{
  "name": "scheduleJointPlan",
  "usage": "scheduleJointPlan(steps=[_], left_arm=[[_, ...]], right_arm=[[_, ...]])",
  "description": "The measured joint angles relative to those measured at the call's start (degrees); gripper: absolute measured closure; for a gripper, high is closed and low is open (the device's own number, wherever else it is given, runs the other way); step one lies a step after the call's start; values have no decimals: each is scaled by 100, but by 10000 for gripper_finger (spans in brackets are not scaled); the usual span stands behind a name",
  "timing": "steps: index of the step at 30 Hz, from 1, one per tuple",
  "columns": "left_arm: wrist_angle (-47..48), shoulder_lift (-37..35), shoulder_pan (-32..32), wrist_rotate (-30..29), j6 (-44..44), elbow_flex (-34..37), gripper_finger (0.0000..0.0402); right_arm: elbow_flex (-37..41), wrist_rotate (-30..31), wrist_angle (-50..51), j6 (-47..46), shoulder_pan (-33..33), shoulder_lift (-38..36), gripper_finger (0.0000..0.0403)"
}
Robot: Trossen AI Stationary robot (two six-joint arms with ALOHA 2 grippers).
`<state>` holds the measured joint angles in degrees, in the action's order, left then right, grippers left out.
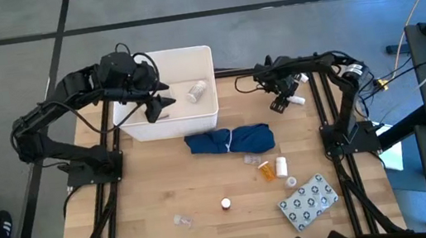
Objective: Pick & place medical supplies in basket/bin
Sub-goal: Put the bottom white rolled gauze into the white container
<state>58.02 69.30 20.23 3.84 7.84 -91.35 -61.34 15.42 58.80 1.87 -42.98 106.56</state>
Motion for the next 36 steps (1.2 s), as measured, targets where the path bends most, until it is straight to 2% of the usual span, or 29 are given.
scheduleJointPlan(steps=[5, 14, 19, 23, 27, 31, 36], left_arm=[[0, 0, 0, 0, 60, 0, 141], [0, 0, 0, 68, 228, 0, 141], [-1, 0, 0, 68, 400, 0, 141], [-5, 20, 0, 70, 927, 0, 141], [-137, 136, -8, 75, 1588, 0, 141], [-574, 425, -203, 66, 1268, 2, 141], [-2238, 1012, -727, 293, 711, 4, 141]], right_arm=[[-11, -3, 1, -2, 7, 81, 237], [0, -35, 69, 93, 7, 59, 342], [4, -364, 138, 163, 98, -348, 369], [4, -760, 127, 84, 247, -1019, 360], [4, -1465, 12, -226, 474, -2008, 358], [2, -2316, -515, -712, 765, -3174, 365], [2, -3528, -2036, -1612, 1151, -4532, 361]])
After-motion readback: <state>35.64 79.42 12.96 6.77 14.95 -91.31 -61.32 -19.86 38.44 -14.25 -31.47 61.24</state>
